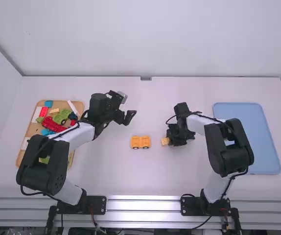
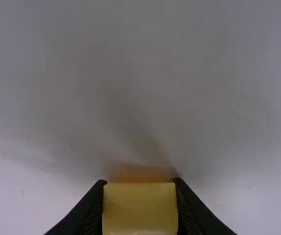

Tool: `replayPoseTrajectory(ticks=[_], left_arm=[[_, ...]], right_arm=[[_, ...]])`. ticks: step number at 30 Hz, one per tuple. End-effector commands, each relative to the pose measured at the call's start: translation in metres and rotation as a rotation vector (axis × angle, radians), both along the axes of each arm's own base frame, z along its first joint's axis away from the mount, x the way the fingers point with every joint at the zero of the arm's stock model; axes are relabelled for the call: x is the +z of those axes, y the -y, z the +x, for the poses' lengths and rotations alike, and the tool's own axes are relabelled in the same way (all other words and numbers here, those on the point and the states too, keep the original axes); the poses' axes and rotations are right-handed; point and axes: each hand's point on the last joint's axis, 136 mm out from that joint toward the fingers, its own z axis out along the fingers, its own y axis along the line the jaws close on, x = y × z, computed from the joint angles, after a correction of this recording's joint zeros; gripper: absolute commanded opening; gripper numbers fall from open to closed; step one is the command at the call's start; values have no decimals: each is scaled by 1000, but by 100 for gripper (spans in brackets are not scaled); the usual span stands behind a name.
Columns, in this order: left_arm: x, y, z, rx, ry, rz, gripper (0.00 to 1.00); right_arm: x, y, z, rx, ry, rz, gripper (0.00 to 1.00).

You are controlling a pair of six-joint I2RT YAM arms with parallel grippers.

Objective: Assemble lego blocks to make yellow taxi

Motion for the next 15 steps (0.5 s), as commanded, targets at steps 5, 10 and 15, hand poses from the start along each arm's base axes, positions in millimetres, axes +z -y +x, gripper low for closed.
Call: replayPoseTrajectory(ticks=[5,10,15], left_arm=[[12,-1,2,3,31,-1,99],[12,-1,2,4,31,-1,99],[12,-1,2,4,30,-1,99]], right_arm=[[-3,0,-5,-16,-29,27,41],[-3,3,-3,-30,-27,33,100],[-1,3,-1,1,-12,69,98]])
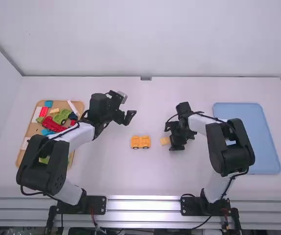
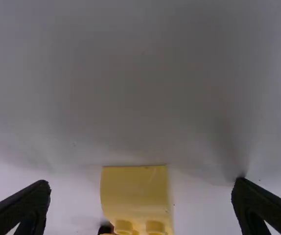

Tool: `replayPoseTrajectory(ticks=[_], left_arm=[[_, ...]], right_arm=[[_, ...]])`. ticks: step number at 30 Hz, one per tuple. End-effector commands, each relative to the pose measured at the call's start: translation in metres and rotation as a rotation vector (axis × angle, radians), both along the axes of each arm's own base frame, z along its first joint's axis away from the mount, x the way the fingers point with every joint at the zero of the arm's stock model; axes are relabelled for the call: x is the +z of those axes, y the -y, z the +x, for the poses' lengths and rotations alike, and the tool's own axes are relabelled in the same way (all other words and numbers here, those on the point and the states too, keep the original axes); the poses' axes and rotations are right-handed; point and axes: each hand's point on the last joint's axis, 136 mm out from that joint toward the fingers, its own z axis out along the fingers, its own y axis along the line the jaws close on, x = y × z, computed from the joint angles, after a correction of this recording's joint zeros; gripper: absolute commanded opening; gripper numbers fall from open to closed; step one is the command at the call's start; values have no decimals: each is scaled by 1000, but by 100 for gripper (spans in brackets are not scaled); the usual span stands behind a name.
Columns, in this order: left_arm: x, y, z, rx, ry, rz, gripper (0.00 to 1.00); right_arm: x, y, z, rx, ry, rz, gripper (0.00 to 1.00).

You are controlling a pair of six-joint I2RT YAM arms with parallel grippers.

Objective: Assemble lego blocks to make yellow taxi

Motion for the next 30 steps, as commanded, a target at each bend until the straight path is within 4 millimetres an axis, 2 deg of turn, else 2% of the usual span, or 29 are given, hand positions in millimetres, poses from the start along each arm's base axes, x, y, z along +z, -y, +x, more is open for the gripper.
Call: replayPoseTrajectory(ticks=[1,7,9,11,12,13,15,20,22,24,25,27,29,30], left_arm=[[12,-1,2,4,32,-1,99],[12,-2,3,9,33,2,99],[12,-5,5,28,37,13,99],[11,-8,7,47,38,22,99],[11,-9,7,53,37,21,99],[11,-9,7,54,37,22,99],[12,-8,7,51,39,20,99],[14,-8,8,51,50,17,99],[14,-8,9,52,51,17,99],[14,-8,9,50,53,20,99],[14,-8,9,50,53,20,99],[14,-8,9,49,53,19,99],[14,-8,9,50,52,19,99],[14,-8,9,50,52,19,99]], right_arm=[[-4,4,-4,20,-9,14,98],[7,4,12,63,70,137,99],[13,5,19,79,112,178,92],[25,7,32,117,195,237,75],[28,7,34,127,212,247,70],[39,8,43,163,276,294,54],[59,11,53,203,357,361,52],[90,24,72,278,523,409,46],[103,31,79,317,600,410,48],[115,33,84,374,675,409,63],[129,32,88,459,771,406,99],[154,28,92,622,934,391,98],[171,27,93,738,1031,355,98],[184,27,94,857,1117,303,98]])
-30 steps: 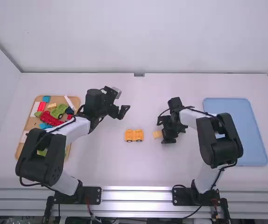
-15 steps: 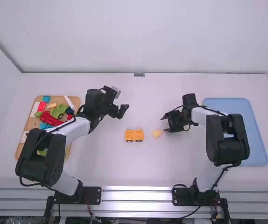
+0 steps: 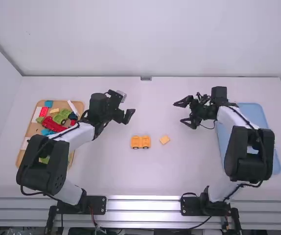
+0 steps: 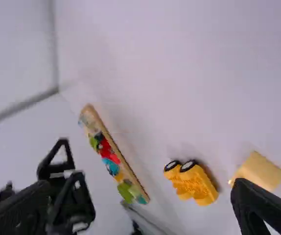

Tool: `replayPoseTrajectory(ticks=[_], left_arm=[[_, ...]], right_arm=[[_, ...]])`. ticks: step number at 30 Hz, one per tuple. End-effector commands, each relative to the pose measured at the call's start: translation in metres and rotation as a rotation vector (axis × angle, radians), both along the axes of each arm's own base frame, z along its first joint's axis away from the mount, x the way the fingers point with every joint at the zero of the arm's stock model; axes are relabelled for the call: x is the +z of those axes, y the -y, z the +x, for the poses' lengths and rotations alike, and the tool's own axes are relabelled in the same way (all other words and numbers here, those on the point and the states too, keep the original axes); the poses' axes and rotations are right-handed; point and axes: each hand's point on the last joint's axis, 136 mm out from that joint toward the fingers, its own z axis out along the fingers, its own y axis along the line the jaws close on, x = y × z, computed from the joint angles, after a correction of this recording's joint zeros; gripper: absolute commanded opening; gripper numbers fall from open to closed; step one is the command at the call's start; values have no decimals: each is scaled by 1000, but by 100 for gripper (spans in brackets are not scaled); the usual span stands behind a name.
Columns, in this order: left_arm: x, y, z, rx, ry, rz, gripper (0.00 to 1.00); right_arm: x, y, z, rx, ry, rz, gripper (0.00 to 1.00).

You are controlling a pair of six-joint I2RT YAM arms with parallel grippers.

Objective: Assemble lego blocks to make yellow taxi

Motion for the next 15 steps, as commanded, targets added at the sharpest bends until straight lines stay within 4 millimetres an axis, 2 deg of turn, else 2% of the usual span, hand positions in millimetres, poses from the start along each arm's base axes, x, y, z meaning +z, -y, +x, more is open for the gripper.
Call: replayPoseTrajectory(ticks=[1,5,6,7,8,9,10,11,13,15], left_arm=[[13,-1,2,6,32,-4,99],[12,-1,2,14,20,-18,99],[12,-1,2,14,20,-18,99],[12,-1,2,22,10,-28,99],[12,-2,2,22,13,-24,99],[10,-3,1,21,11,-12,99],[10,-3,1,21,11,-12,99],[9,-2,1,28,-5,-22,99],[1,-4,-4,53,-64,-49,99],[-1,-3,-6,49,-79,-47,99]], right_arm=[[56,-8,8,252,445,-98,98],[85,-12,3,557,778,-359,99],[85,-12,3,557,778,-359,99],[88,-9,5,656,856,-475,99],[90,-5,11,698,902,-550,98],[89,6,24,750,951,-710,98],[89,6,24,750,951,-710,98],[89,19,38,766,957,-859,98],[91,31,55,746,954,-1005,98],[97,29,64,720,985,-1042,98]])
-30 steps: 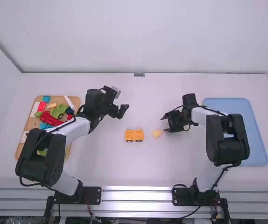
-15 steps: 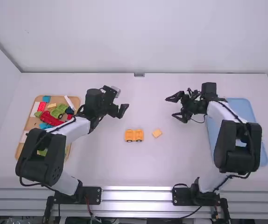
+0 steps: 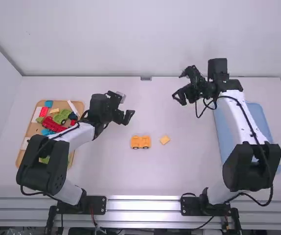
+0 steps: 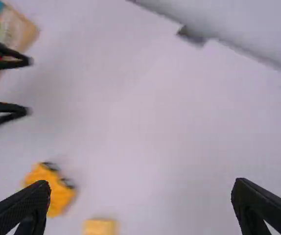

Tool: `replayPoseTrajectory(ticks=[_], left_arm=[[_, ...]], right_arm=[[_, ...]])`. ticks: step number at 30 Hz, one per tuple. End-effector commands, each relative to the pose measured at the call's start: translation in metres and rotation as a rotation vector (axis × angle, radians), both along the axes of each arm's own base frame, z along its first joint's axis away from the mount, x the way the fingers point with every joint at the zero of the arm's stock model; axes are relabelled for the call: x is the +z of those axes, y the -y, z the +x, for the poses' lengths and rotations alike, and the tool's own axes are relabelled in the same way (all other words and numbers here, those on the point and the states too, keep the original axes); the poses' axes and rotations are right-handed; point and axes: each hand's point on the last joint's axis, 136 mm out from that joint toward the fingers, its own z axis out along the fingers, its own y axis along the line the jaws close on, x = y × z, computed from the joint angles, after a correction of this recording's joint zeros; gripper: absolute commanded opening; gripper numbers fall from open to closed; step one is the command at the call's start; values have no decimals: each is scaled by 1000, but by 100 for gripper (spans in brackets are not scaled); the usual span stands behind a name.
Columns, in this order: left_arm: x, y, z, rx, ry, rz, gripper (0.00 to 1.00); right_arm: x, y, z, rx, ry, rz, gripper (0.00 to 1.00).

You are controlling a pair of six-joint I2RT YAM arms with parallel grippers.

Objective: Assemble lego blocks to make yellow taxi

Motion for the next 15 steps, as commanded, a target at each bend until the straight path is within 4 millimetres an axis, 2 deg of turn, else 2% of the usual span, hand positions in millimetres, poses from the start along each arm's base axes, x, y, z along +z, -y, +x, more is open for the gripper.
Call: replayPoseTrajectory(ticks=[1,2,3,4,5,6,9,10,13,15], left_arm=[[9,5,-5,-40,5,-16,99],[8,14,-13,-133,22,1,99],[8,15,-15,-150,26,4,99],[8,29,-30,-301,57,16,99],[8,36,-40,-390,78,19,99],[8,45,-54,-507,108,20,99],[5,56,-84,-717,172,31,99],[3,59,-99,-815,214,40,99],[-1,62,-120,-957,288,45,99],[-5,63,-126,-992,301,36,99]], right_arm=[[8,16,14,-17,110,-176,98],[9,8,12,47,135,-193,99],[8,4,10,81,143,-201,99],[4,-11,-3,250,170,-224,99],[1,-19,-13,351,184,-229,99],[-5,-28,-31,526,218,-234,98],[-24,-37,-62,810,298,-203,98],[-31,-39,-70,876,336,-150,99],[-47,-38,-82,926,374,-42,99],[-64,-36,-88,944,353,-9,99]])
